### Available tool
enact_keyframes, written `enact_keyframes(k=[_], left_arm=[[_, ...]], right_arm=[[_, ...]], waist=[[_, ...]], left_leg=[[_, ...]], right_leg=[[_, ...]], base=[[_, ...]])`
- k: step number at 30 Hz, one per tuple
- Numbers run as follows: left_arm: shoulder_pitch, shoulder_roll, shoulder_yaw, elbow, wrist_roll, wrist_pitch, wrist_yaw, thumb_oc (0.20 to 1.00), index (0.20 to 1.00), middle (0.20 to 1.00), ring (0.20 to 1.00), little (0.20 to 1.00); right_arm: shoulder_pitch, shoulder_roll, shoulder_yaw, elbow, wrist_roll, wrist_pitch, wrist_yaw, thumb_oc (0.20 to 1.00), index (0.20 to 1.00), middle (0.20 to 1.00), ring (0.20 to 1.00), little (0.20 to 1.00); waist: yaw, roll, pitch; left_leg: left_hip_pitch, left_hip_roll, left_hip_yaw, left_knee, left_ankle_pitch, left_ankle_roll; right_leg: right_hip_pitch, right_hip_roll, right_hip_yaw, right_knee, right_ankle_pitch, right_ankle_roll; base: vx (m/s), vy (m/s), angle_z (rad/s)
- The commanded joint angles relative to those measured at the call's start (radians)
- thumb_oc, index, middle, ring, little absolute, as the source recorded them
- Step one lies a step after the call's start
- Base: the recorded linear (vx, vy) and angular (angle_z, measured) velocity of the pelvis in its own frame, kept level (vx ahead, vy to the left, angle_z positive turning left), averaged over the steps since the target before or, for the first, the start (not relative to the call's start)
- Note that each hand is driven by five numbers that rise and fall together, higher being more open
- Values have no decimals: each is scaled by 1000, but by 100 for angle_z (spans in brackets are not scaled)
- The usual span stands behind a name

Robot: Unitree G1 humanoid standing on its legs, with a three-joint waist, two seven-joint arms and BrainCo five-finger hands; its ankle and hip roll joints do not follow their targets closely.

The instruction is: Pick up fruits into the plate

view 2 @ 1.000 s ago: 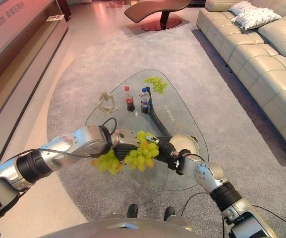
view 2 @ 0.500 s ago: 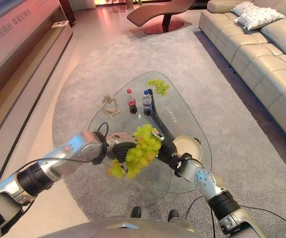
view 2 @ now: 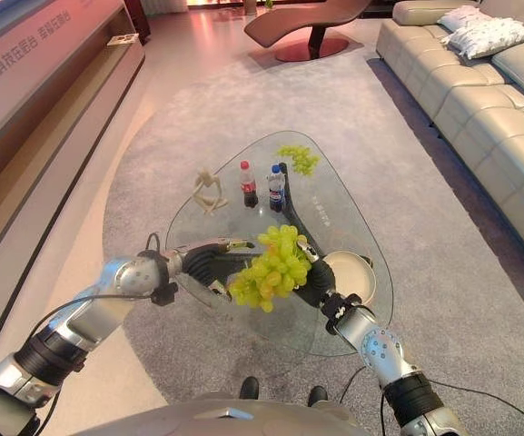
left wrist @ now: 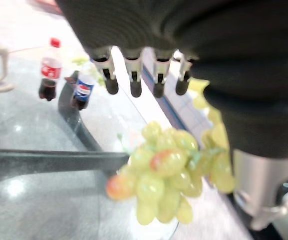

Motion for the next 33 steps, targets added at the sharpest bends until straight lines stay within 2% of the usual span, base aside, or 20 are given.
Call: enact_keyframes(k=[1, 8, 13, 17, 18, 20, 22, 27, 33], left_arm=[[-11, -21, 67, 21, -116, 2, 78, 1000, 1000, 1000, 1000, 1000], [82, -78, 142, 79, -268, -3, 171, 1000, 1000, 1000, 1000, 1000], [194, -140, 198, 200, -352, -20, 255, 1000, 1000, 1000, 1000, 1000], [241, -154, 217, 291, -405, -38, 308, 1000, 1000, 1000, 1000, 1000], [258, -166, 226, 344, -435, -31, 325, 1000, 1000, 1000, 1000, 1000], [286, -185, 241, 451, -457, -78, 358, 1000, 1000, 1000, 1000, 1000], [288, -206, 250, 523, -480, -94, 386, 1000, 1000, 1000, 1000, 1000], [254, -272, 255, 729, -479, -133, 461, 1000, 1000, 1000, 1000, 1000], [199, -313, 234, 915, -493, -167, 497, 1000, 1000, 1000, 1000, 1000]], right_arm=[[-40, 66, -60, -41, 81, -55, 70, 200, 200, 200, 200, 200], [-10, 82, -98, -42, 88, -82, 86, 200, 200, 200, 200, 200], [20, 99, -142, -33, 79, -122, 102, 200, 200, 200, 200, 200], [24, 92, -174, -27, 85, -140, 105, 200, 200, 200, 200, 200], [27, 91, -187, -16, 81, -156, 114, 200, 200, 200, 200, 200], [31, 83, -215, 0, 78, -163, 133, 200, 200, 200, 200, 200], [27, 81, -225, 13, 71, -180, 140, 200, 200, 200, 200, 200], [-11, 73, -253, 72, 38, -216, 140, 200, 200, 200, 200, 200], [-97, 12, -305, 152, 12, -239, 136, 200, 200, 200, 200, 200]], waist=[[17, -22, 7], [19, -26, 16], [18, -27, 26], [14, -29, 40], [12, -29, 48], [4, -27, 63], [0, -26, 74], [-12, -21, 111], [-35, 3, 198]], left_leg=[[60, 2, 113, 57, -123, 6], [62, 1, 116, 65, -127, 8], [60, 4, 123, 69, -129, 9], [53, 5, 129, 75, -128, 9], [49, 6, 131, 76, -128, 9], [41, 8, 137, 79, -127, 10], [33, 10, 139, 81, -126, 10], [-1, 10, 137, 90, -123, 11], [-58, 9, 120, 98, -110, 11]], right_leg=[[48, -19, -11, 6, -53, 40], [49, -21, -13, 10, -53, 36], [45, -22, -12, 14, -52, 33], [35, -22, -7, 18, -50, 31], [29, -22, -6, 20, -48, 29], [15, -22, -2, 27, -47, 29], [2, -23, 2, 36, -48, 28], [-45, -21, 16, 67, -55, 25], [-122, -11, 32, 117, -64, 11]], base=[[0, 0, 0], [38, 9, 0], [40, 5, 0], [28, 3, 0], [0, 0, 0], [0, 0, 0], [0, 0, 0], [-12, -8, -1], [-82, -31, 4]])
